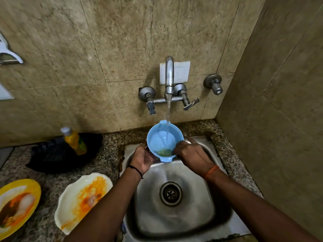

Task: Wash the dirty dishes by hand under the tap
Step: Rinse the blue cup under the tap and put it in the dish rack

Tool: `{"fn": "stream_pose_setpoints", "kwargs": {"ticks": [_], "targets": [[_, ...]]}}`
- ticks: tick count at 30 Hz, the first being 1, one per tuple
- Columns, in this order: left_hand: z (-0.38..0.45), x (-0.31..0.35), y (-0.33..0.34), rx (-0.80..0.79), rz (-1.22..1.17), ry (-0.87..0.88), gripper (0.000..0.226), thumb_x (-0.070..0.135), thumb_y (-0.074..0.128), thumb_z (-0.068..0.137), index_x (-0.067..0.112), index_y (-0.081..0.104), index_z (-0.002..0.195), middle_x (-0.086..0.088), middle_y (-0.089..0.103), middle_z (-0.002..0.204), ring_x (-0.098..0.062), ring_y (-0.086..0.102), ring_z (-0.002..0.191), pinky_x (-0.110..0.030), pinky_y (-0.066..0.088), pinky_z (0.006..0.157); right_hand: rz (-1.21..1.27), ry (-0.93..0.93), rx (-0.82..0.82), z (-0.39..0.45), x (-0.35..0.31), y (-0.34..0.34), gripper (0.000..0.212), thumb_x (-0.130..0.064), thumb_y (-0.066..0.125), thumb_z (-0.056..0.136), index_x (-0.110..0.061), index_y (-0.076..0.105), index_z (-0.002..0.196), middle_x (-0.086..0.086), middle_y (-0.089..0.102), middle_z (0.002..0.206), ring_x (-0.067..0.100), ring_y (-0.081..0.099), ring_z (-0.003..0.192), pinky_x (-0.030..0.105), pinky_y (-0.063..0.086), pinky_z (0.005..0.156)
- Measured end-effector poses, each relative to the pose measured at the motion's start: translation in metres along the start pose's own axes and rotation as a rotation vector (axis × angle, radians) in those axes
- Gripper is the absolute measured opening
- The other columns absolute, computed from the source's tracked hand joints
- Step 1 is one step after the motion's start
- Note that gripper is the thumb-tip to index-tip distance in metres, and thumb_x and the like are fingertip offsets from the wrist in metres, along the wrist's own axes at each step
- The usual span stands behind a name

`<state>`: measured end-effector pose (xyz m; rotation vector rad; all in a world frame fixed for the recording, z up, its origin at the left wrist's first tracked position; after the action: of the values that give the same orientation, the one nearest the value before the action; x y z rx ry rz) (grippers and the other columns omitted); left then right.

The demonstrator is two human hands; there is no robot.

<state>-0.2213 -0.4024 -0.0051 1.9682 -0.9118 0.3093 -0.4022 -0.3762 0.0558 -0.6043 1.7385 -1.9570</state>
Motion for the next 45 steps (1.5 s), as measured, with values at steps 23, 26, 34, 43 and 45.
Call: {"fn": "stream_pose_setpoints", "kwargs": {"ticks": [23,26,34,43,45], "targets": [[-0.02,0.024,0.021,-0.156,0.896,0.568,0.025,0.012,0.067,0.086,0.022,0.072,0.109,0.004,0.062,0.129,-0.009,0.056,0.12,-0.029,0.047,0.1,0.428,0.326,0.049,0.02,0.0,0.007,0.021,-0.035,0.061,0.089,-0.026,0.068,0.106,0.001,0.073,0.099,0.019,0.066,0.092,0.023,0.037,0.071],[-0.024,0.024,0.023,-0.234,1.124,0.585,0.052,0.014,0.073,0.082,0.03,0.055,0.128,0.014,0.052,0.132,0.005,0.054,0.114,-0.011,0.048,0.09,0.962,0.583,0.041,0.03,0.007,0.012,0.016,-0.025,0.065,0.09,-0.014,0.071,0.1,0.008,0.071,0.098,0.018,0.064,0.082,0.028,0.047,0.07],[-0.023,0.005,0.027,-0.127,1.362,0.654,0.105,0.05,0.085,0.06,0.029,0.028,0.145,0.003,0.026,0.149,-0.014,0.034,0.135,-0.035,0.037,0.11,2.321,0.935,0.335,0.031,0.013,0.016,0.022,-0.012,0.047,0.098,0.001,0.06,0.111,0.014,0.073,0.093,0.025,0.071,0.083,0.033,0.061,0.063],[-0.025,0.01,0.055,0.098,1.793,0.917,0.118,0.067,0.074,0.051,0.022,0.022,0.147,-0.006,0.038,0.135,-0.024,0.04,0.123,-0.034,0.04,0.101,2.139,1.15,0.206,0.031,0.002,0.029,0.033,-0.019,0.033,0.103,-0.008,0.062,0.113,0.01,0.063,0.112,0.029,0.061,0.103,0.039,0.051,0.09],[-0.023,0.008,0.06,0.125,1.897,0.955,0.122,0.068,0.071,0.052,0.022,0.014,0.15,-0.009,0.034,0.137,-0.028,0.036,0.125,-0.038,0.038,0.103,1.944,1.239,0.201,0.028,0.0,0.027,0.027,-0.015,0.039,0.1,-0.013,0.064,0.092,0.007,0.066,0.091,0.023,0.061,0.077,0.032,0.051,0.066]]}}
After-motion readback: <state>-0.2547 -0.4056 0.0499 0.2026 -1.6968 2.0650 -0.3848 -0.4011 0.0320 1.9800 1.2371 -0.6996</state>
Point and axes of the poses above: each hand's wrist, its own z-axis towards the middle knuckle, its own y-axis out of the palm, x = y × z, the point moved 2 cm from there along z, towards the middle knuckle
